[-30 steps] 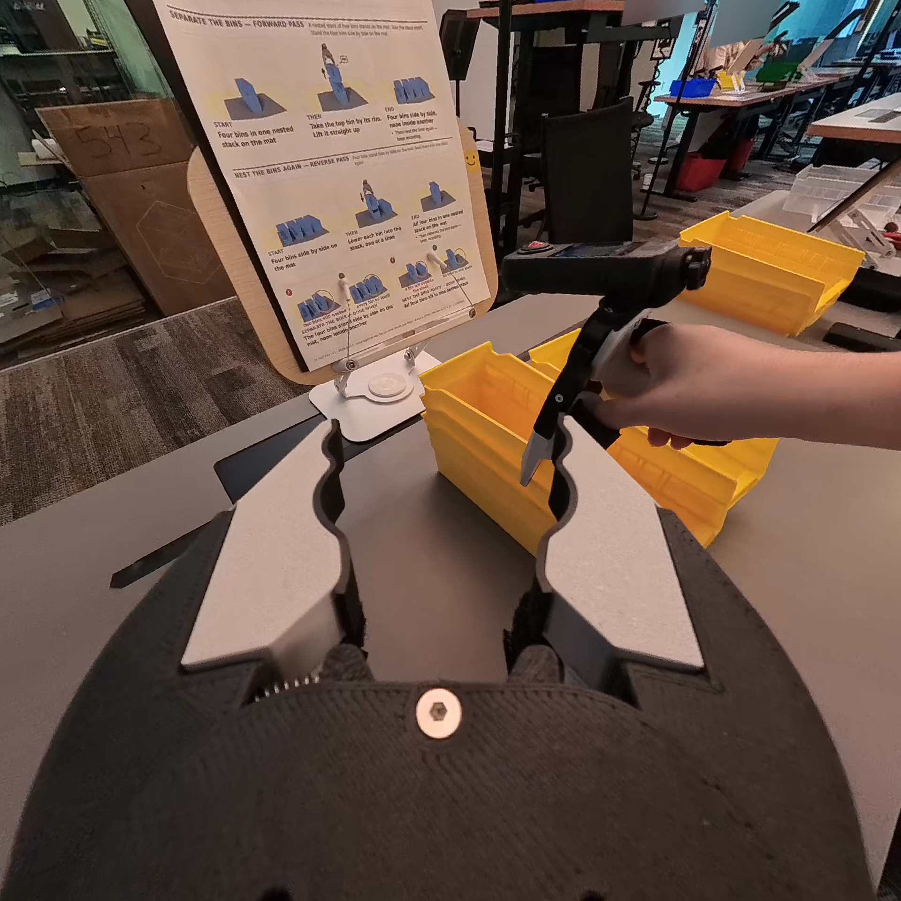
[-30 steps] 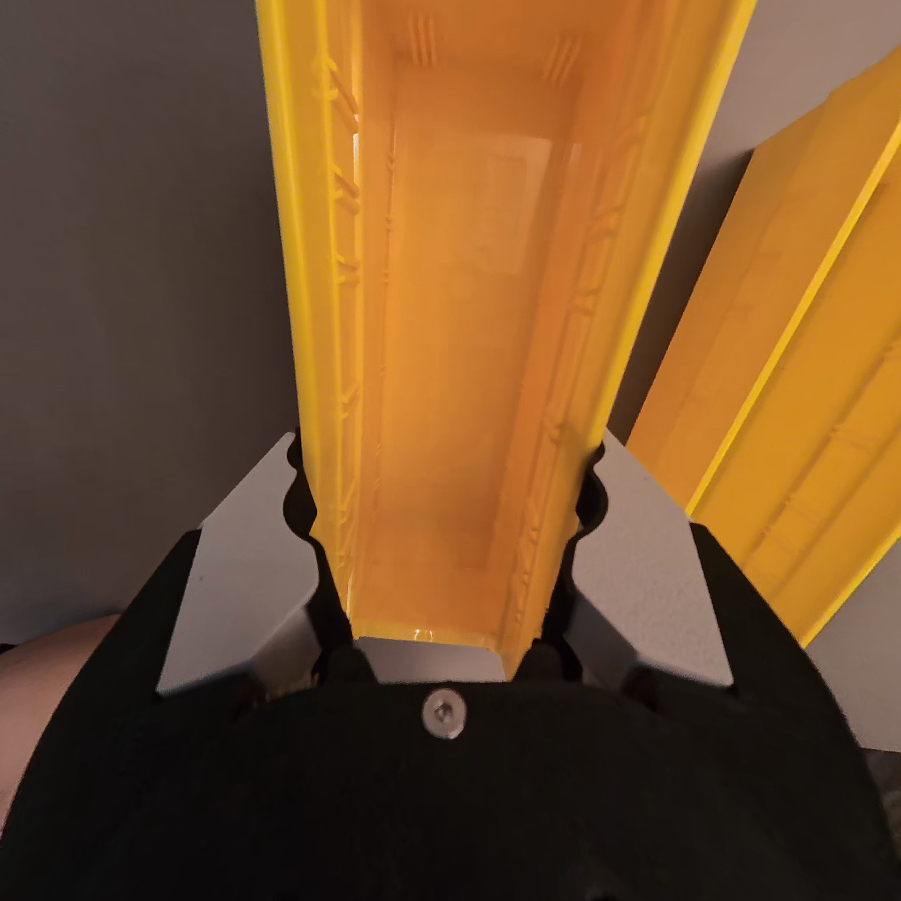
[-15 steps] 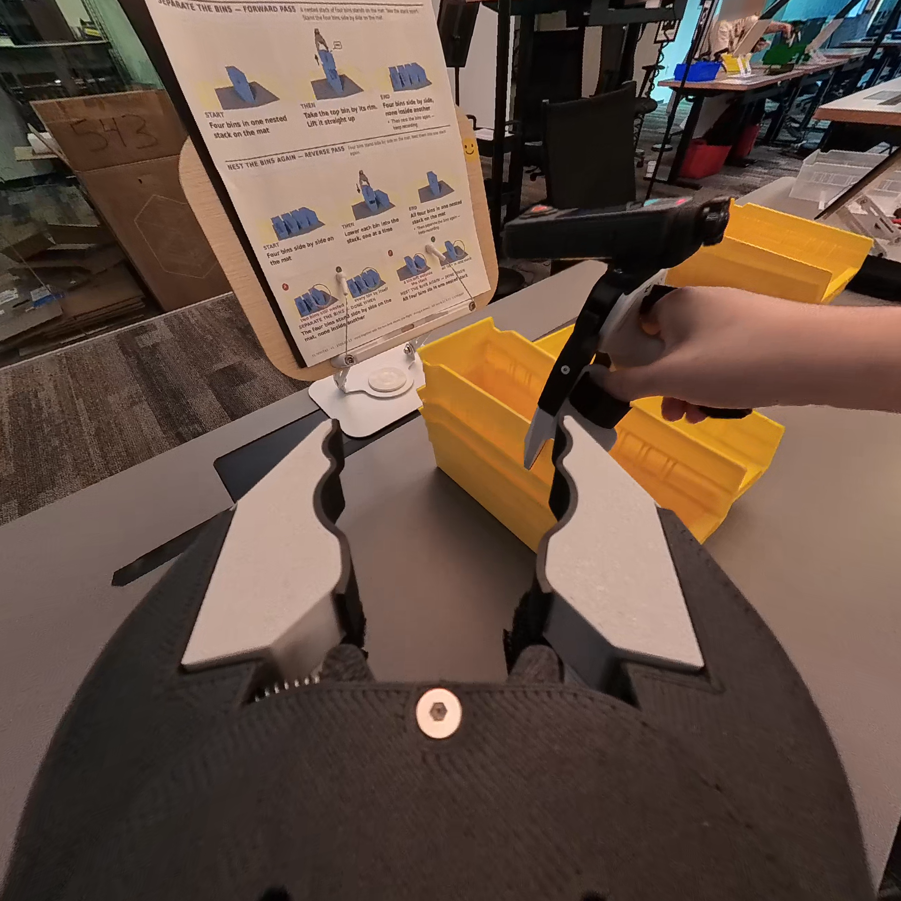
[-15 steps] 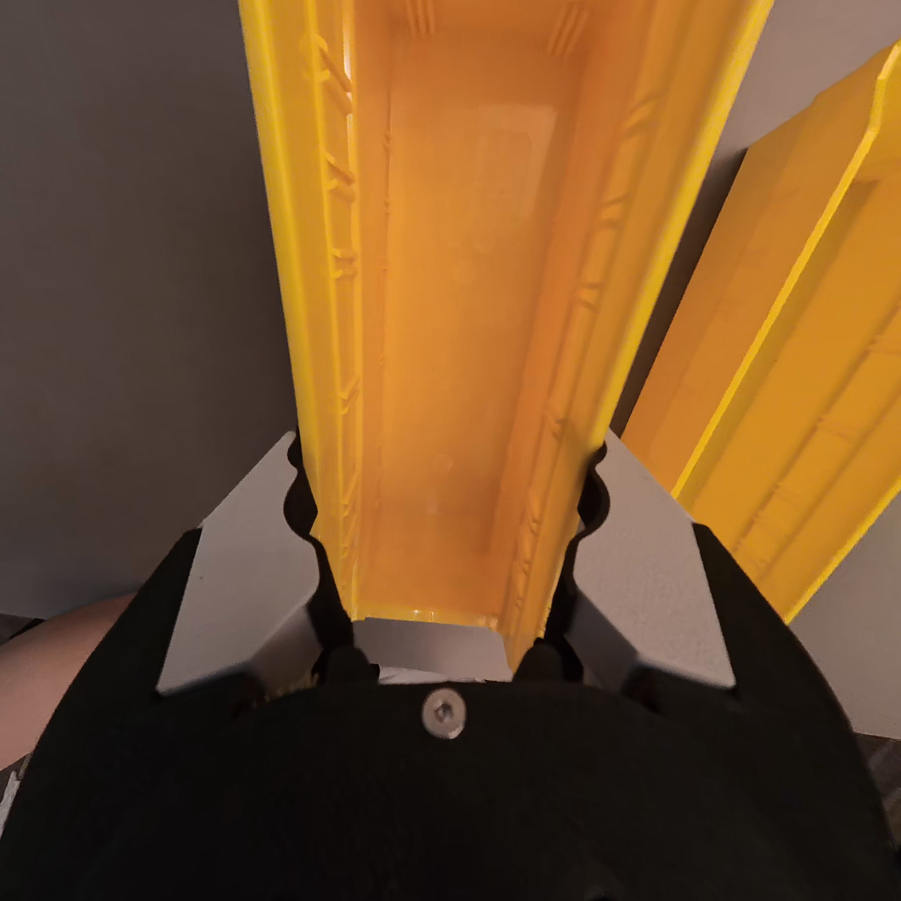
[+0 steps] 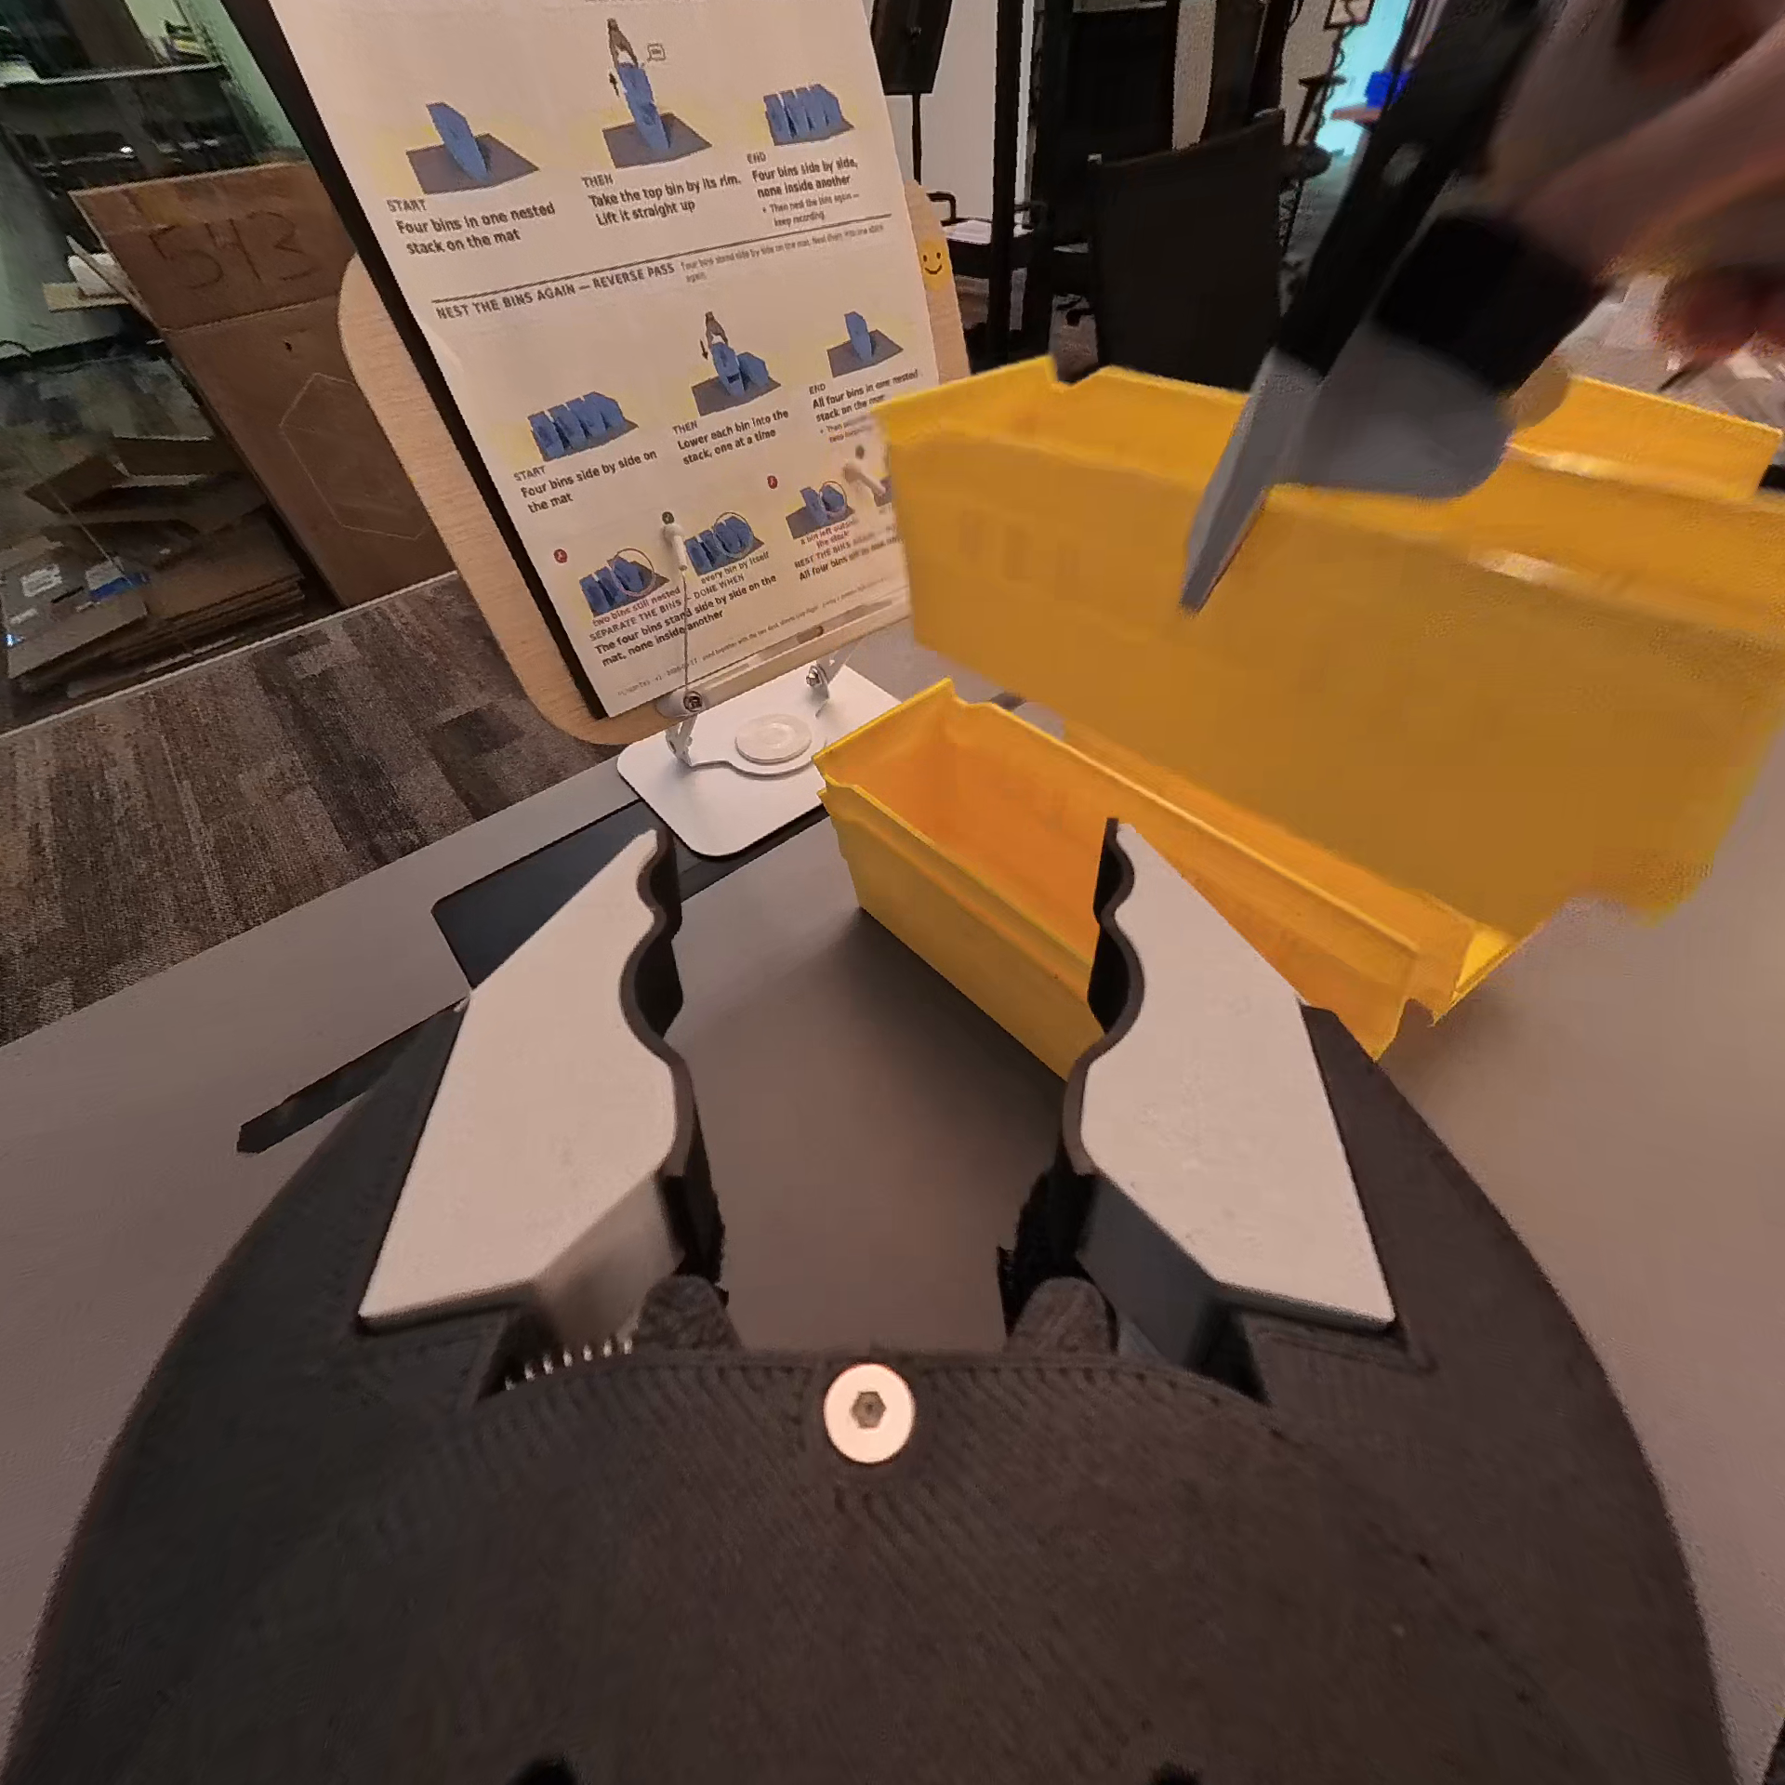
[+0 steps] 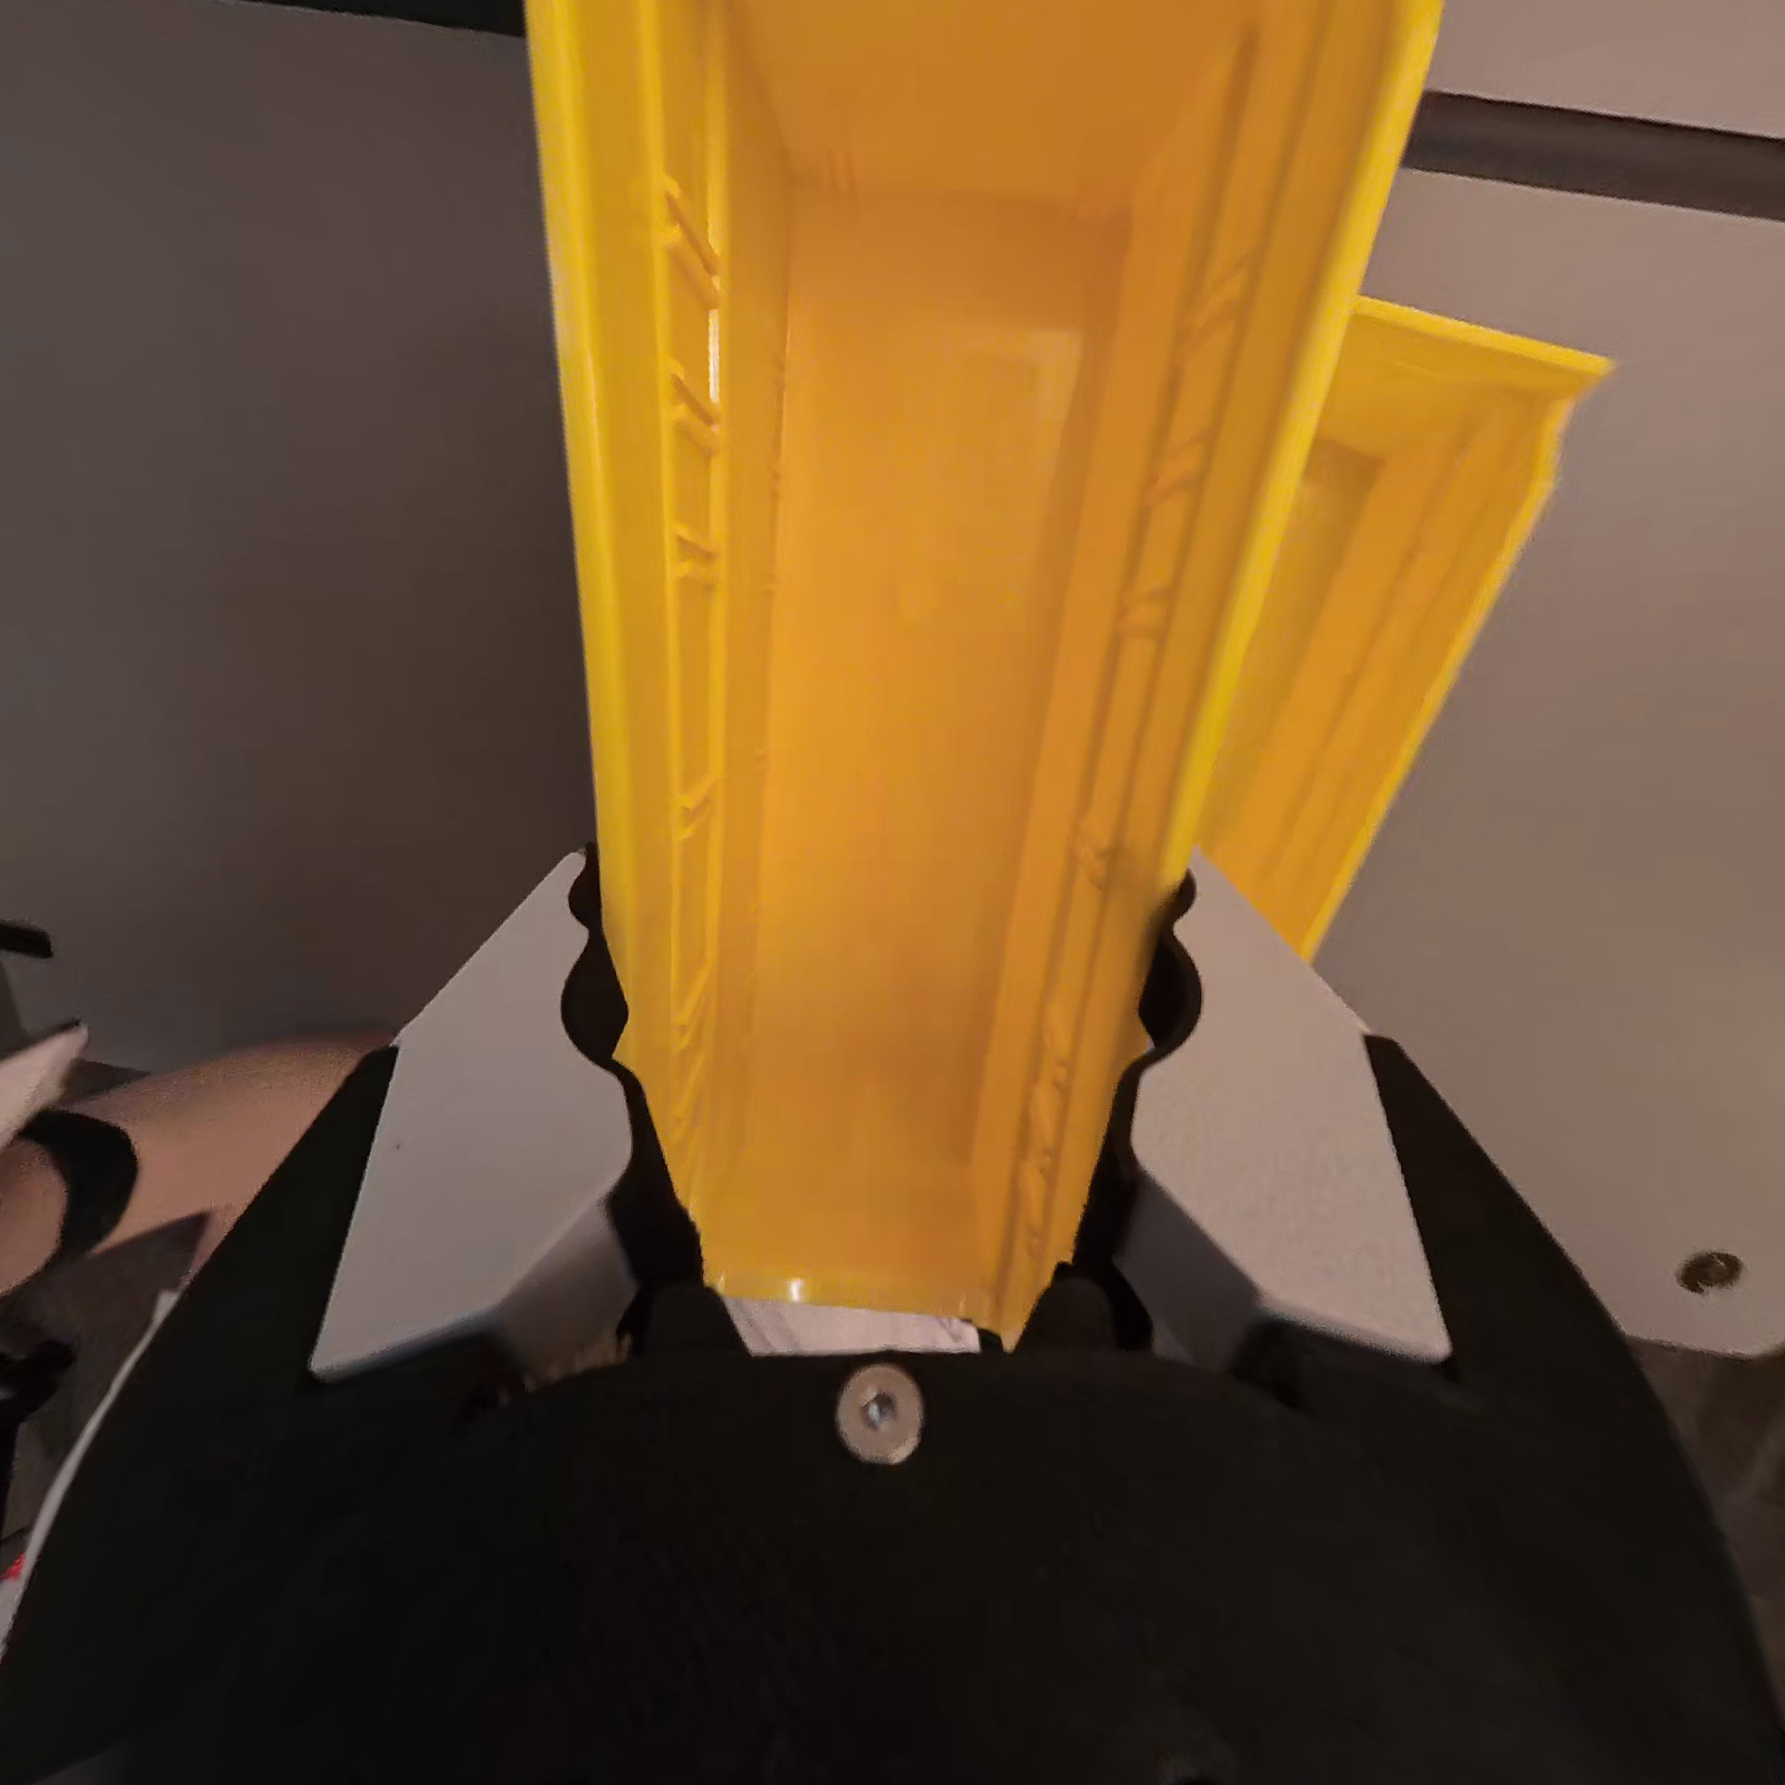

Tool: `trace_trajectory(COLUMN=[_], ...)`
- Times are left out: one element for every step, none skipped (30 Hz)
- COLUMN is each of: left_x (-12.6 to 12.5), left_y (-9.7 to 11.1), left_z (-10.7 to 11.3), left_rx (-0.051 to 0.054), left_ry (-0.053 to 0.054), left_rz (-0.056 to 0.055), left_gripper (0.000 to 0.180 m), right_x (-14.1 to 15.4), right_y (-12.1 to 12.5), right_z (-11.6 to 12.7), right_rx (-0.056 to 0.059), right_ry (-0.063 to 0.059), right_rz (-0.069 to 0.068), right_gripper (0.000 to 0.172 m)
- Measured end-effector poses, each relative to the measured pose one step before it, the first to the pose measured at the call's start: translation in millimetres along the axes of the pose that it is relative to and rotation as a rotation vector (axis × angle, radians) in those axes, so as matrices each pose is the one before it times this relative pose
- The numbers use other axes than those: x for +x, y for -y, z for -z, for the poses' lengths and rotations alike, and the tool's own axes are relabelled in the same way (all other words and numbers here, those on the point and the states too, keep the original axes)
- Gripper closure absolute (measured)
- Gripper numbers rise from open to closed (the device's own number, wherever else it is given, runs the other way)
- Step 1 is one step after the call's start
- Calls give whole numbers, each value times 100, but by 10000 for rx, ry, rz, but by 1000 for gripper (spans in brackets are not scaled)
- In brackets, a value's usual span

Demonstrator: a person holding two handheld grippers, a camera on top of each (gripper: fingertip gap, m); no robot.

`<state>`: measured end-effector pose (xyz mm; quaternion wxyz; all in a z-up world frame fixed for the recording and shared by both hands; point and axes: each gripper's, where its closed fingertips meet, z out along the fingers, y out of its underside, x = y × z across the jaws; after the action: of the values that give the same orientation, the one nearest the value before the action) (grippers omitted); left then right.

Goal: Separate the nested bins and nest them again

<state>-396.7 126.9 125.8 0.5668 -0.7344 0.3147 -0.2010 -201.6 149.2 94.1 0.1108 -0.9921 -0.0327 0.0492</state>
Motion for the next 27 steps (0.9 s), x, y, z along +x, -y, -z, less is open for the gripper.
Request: trace_trajectory(left_x=[91, 92, 71, 70, 74, 52, 32, -8, -20, -21, -27, -38, -51, -57, -68, -63, -64, -88, -79, -56, -34, -29, -4, -13, -23, -23, -23], left_y=[-63, -72, -52, -29, -15, -27, -40, -52, -60, -73, -40, -2, 30, 52, 15, -55, -133, -176, -156, -120, -113, -106, -77, -54, -49, -26, -23], left_z=[-102, -110, -101, -88, -82, -85, -87, -83, -85, -81, -51, -26, -7, -18, -48, -100, -142, -178, -174, -172, -144, -116, -90, -59, -52, -43, -34], left_rx=[-48, -50, -40, -27, -22, -23, -25, -32, -39, -40, -31, -10, 14, 23, 12, -27, -70, -91, -83, -63, -59, -55, -42, -30, -22, -17, -11], left_ry=[-4, 1, 6, 3, -2, -5, 4, 14, 19, 19, 20, 26, 33, 30, 25, 24, 24, 31, 31, 18, 12, 11, 7, 8, 9, 6, 6], left_rz=[-37, -35, -35, -31, -23, -21, -13, -10, -8, -1, -3, -13, -6, 11, 21, 16, -4, -11, -6, 1, 3, -8, -17, -14, -3, 3, 3], left_gripper=[94, 94, 94, 94, 94, 94, 94, 94, 94, 94, 94, 94, 94, 94, 94, 94, 94, 94, 94, 94, 94, 94, 94, 94, 94, 94, 94], right_x=[1408, 1639, 1866, 2046, 2153, 2227, 2229, 2151, 2020, 1834, 1612, 1376, 1157, 934, 758, 633, 555, 443, 298, 224, 163, 146, 107, 25, -48, -59, -28], right_y=[-359, -512, -647, -705, -594, -577, -484, -327, -356, -376, -240, -128, -29, -10, 24, -84, -170, -36, -82, -210, -131, -136, -152, -197, -174, -11, 36], right_z=[839, 621, 404, 156, -76, -286, -491, -661, -795, -907, -966, -1017, -1075, -1135, -1189, -1241, -1283, -1259, -1223, -1128, -1042, -920, -820, -701, -568, -422, -278], right_rx=[-102, -155, -162, -187, -121, -88, -53, 25, 25, -25, 61, 101, 144, 122, 116, 70, 0, 58, 24, -64, -36, -31, -43, -84, -69, 18, 41], right_ry=[-128, -157, -175, -205, -193, -200, -198, -158, -116, -102, -40, 30, 67, 95, 87, 53, 20, 21, 18, 17, 6, -2, 8, 65, 103, 103, 78], right_rz=[-66, 6, -72, -131, -72, -96, -169, -136, -185, -166, -126, -163, -191, -97, 37, 35, -40, -13, 88, 90, 107, 61, 10, -25, -23, -19, 41], right_gripper=[61, 61, 61, 61, 61, 62, 62, 62, 62, 61, 62, 62, 62, 62, 62, 62, 62, 62, 62, 61, 62, 62, 62, 61, 61, 61, 61])
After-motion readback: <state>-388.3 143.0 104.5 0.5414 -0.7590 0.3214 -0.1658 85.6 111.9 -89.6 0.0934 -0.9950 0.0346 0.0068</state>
